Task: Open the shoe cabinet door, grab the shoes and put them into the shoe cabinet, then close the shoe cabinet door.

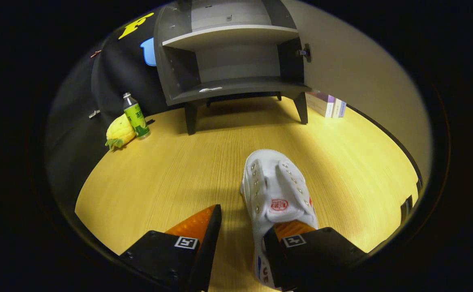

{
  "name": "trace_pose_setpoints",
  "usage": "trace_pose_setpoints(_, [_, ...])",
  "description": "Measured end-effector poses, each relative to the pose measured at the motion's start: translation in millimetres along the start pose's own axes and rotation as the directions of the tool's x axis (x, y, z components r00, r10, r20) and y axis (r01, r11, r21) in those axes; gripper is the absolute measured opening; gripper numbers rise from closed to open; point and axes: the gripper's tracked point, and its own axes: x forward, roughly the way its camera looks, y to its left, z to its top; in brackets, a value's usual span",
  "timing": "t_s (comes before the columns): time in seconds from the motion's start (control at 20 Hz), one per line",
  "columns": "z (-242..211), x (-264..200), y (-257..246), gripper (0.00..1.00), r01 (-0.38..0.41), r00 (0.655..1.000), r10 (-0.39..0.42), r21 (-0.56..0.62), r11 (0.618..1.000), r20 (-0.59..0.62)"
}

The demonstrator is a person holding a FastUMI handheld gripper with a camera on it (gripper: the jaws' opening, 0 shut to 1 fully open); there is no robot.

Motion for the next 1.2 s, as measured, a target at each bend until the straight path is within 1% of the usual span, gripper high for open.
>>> trace_pose_setpoints(0.05, [2, 9, -5, 0.56, 0.025, 0.999, -0.025, -0.009, 1.000, 0.026])
trace_pose_setpoints(0.1, [6, 5, -13, 0.50, 0.049, 0.998, -0.048, -0.018, 0.999, 0.048])
trace_pose_setpoints(0.15, [8, 15, -17, 0.39, 0.055, 0.996, -0.053, -0.013, 0.998, 0.069])
trace_pose_setpoints(0.2, [12, 8, -11, 0.29, 0.028, 0.996, -0.026, -0.020, 0.999, 0.085])
trace_pose_setpoints(0.25, [10, 17, -11, 0.18, 0.024, 0.997, -0.022, -0.031, 0.999, 0.072])
trace_pose_setpoints(0.3, [16, 17, -12, 0.07, 0.019, 0.996, -0.016, -0.031, 0.999, 0.084])
trace_pose_setpoints(0.35, [15, 18, -12, 0.06, 0.009, 0.997, -0.007, -0.025, 1.000, 0.076])
trace_pose_setpoints(0.45, [29, 11, -14, 0.06, 0.002, 0.997, -0.001, -0.013, 1.000, 0.083])
trace_pose_setpoints(0.65, [73, -27, -5, 0.05, -0.038, 0.990, 0.040, -0.019, 0.999, 0.135])
trace_pose_setpoints(0.85, [138, -73, 10, 0.05, -0.058, 0.978, 0.061, -0.018, 0.998, 0.198])
trace_pose_setpoints(1.05, [203, -121, 15, 0.05, -0.033, 0.967, 0.035, -0.012, 0.999, 0.254])
trace_pose_setpoints(1.2, [255, -147, 21, 0.05, -0.029, 0.955, 0.030, -0.006, 1.000, 0.296])
